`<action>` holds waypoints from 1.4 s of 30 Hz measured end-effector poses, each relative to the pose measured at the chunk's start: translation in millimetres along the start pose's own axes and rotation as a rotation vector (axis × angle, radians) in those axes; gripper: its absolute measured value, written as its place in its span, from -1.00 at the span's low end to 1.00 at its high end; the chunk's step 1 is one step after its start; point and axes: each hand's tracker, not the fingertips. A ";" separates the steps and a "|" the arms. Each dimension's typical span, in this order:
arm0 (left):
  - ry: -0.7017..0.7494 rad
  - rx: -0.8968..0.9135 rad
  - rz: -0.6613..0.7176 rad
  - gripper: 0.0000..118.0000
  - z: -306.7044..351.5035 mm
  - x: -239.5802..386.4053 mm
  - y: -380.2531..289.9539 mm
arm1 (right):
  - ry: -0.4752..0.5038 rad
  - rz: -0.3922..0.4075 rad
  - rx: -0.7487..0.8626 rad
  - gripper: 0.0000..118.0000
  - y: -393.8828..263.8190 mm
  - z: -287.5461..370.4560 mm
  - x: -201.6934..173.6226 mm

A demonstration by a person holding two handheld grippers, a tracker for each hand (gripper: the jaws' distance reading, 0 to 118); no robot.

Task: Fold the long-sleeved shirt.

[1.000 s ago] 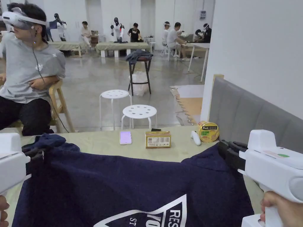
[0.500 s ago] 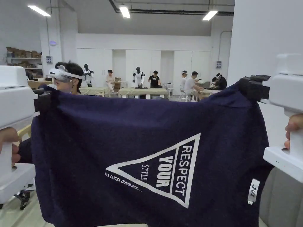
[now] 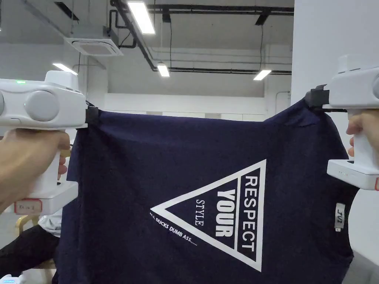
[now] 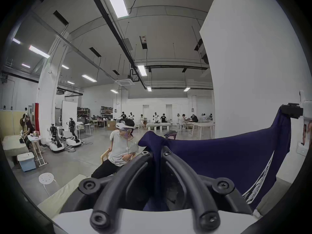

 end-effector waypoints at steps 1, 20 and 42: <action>0.010 -0.002 0.001 -0.83 -8.9 0.2 3.9 | -0.013 0.018 -0.003 -1.00 4.7 -8.6 0.2; 0.117 0.082 -0.032 -0.84 -153.0 -0.2 55.5 | -0.107 0.032 0.171 -1.00 29.2 -142.2 -19.0; 0.030 -0.159 -0.077 -0.84 -144.2 14.0 -127.7 | -0.060 -0.011 -0.069 -1.00 -159.0 -123.3 12.7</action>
